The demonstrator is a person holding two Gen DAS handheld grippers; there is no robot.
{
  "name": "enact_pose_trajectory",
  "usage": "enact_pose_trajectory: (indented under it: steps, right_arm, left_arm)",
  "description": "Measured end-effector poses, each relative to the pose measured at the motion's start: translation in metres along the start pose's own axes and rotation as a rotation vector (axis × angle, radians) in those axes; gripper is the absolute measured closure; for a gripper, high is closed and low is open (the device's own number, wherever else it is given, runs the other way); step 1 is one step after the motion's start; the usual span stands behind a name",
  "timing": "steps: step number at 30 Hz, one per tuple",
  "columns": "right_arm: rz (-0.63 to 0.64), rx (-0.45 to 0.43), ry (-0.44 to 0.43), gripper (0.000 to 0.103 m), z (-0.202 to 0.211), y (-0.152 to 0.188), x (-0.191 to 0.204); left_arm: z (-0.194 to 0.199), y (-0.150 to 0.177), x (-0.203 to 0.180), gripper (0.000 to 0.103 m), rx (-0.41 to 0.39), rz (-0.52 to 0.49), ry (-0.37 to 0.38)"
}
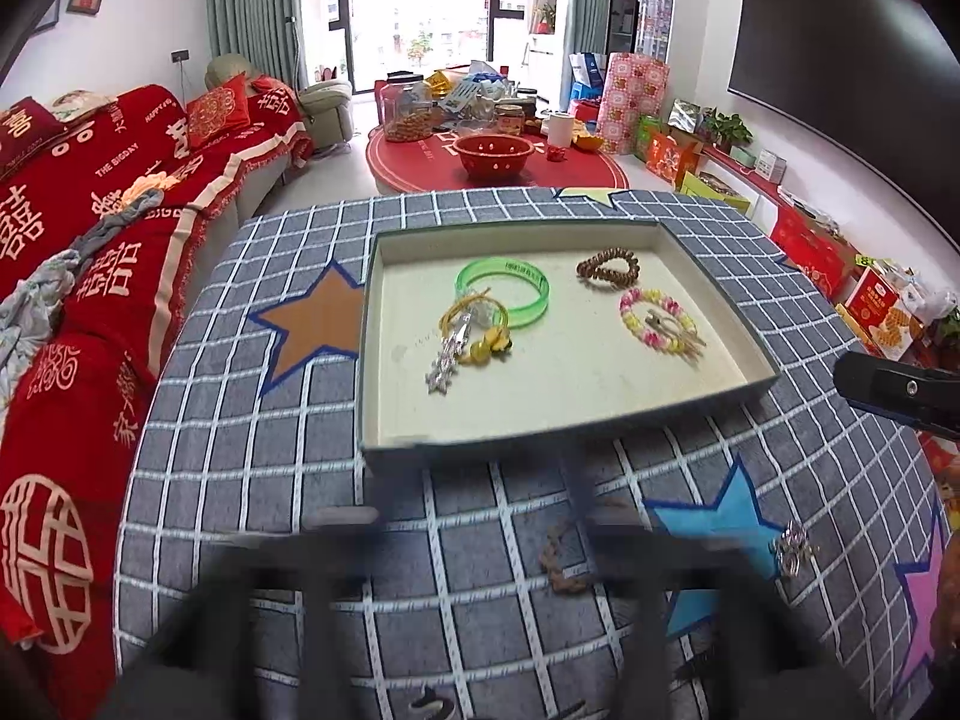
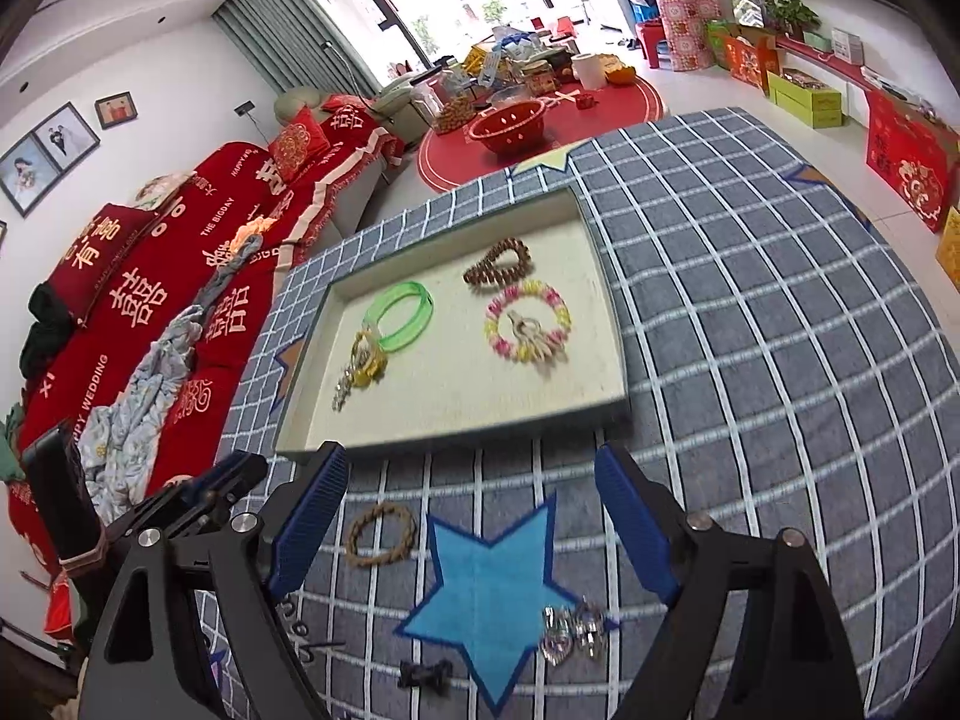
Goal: Organize jewelry
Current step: 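Move both tools back over the remaining jewelry on the mat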
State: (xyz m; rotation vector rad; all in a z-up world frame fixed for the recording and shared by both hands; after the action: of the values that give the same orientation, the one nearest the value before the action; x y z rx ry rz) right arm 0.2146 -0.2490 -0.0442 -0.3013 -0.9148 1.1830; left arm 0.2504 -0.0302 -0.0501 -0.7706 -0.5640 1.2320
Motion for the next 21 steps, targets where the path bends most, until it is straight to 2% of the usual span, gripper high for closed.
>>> enact_pose_trajectory:
  steps: [2, 5, 8, 14, 16, 21]
  right_arm:
    - [-0.011, 0.010, 0.012, 0.016, 0.004, 0.008, -0.005]
    - [-0.021, 0.011, 0.038, 0.016, 0.012, 0.021, -0.012]
    - [-0.022, 0.011, 0.064, 0.015, 0.019, 0.033, -0.018]
    - [0.005, -0.038, 0.115, 0.015, 0.038, 0.051, -0.023]
    - [0.007, 0.015, 0.116, 0.015, 0.039, 0.061, -0.025]
    - [0.020, 0.108, 0.212, 0.015, 0.036, 0.082, -0.046]
  left_arm:
    - [0.011, 0.003, 0.004, 0.000, -0.057, 0.004, -0.035]
    - [0.016, 0.013, 0.004, 0.000, -0.052, -0.008, -0.038]
    - [0.020, 0.024, 0.006, 0.000, -0.043, -0.010, -0.052]
    - [0.021, 0.049, 0.010, 0.000, 0.021, 0.004, -0.019]
    - [0.022, 0.057, 0.008, 0.000, 0.032, -0.005, -0.013]
    - [0.025, 0.073, 0.003, 0.000, 0.052, -0.031, -0.019]
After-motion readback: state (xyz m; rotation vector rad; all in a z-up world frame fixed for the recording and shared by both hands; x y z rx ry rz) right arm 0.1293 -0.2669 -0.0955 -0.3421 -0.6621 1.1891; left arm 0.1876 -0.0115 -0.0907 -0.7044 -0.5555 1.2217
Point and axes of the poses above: each gripper's, at about its wrist camera, not at the fingertips, and z roughly against the way its jaws point, x to its left, y to its underside, the point moved 7 cm from there along -z, roughly the way its jaws point, and after that the axes turned 10 degrees about -x, right-handed, at the moved point
